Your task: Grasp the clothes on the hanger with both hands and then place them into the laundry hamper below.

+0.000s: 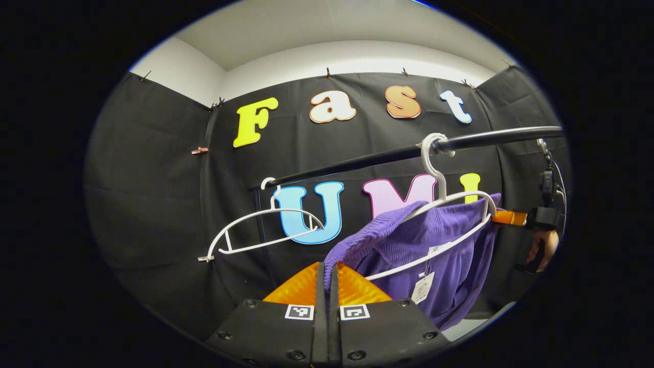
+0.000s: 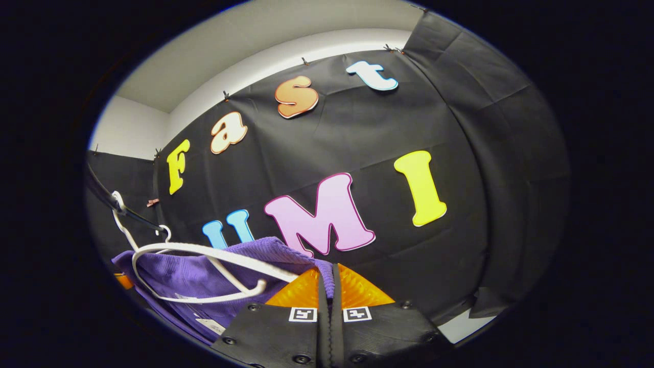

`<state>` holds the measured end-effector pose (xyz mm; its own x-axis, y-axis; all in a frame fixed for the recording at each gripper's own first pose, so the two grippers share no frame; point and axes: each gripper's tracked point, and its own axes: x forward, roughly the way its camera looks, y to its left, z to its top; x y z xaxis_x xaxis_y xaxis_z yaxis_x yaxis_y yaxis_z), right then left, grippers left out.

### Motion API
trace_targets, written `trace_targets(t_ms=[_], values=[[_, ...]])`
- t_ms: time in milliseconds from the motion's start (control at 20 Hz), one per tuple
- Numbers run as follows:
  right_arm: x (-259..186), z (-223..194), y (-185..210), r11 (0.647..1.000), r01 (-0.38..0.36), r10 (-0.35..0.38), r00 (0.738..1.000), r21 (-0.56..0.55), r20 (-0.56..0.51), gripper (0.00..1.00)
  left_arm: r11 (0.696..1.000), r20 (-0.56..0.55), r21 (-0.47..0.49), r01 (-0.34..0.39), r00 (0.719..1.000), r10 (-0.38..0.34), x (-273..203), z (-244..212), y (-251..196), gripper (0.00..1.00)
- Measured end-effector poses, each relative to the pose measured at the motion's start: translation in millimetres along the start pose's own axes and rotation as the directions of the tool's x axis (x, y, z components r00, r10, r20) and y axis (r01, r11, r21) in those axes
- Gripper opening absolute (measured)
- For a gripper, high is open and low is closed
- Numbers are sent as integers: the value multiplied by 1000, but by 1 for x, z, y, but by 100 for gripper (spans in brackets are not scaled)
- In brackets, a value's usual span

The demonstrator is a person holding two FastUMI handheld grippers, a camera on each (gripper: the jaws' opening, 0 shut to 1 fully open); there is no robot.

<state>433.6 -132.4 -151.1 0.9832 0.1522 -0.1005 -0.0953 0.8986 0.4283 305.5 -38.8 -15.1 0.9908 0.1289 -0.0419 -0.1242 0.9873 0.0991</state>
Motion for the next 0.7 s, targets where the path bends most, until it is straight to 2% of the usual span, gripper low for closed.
trace_targets(t_ms=[200,350,550,700], values=[[-7,-42,15,999,-34,34,997,0,-68,4,1000,-16,15,-15,1000,15,3,-6,11,5],[-25,-74,33,997,-72,73,989,11,-128,4,997,-41,44,-58,997,60,2,-22,34,5],[-55,-111,51,994,-106,109,975,25,-194,4,996,-126,25,-80,989,82,-5,-68,57,5],[-81,-124,62,991,-129,132,968,24,-215,4,998,-161,33,-56,985,61,-21,-98,53,5]])
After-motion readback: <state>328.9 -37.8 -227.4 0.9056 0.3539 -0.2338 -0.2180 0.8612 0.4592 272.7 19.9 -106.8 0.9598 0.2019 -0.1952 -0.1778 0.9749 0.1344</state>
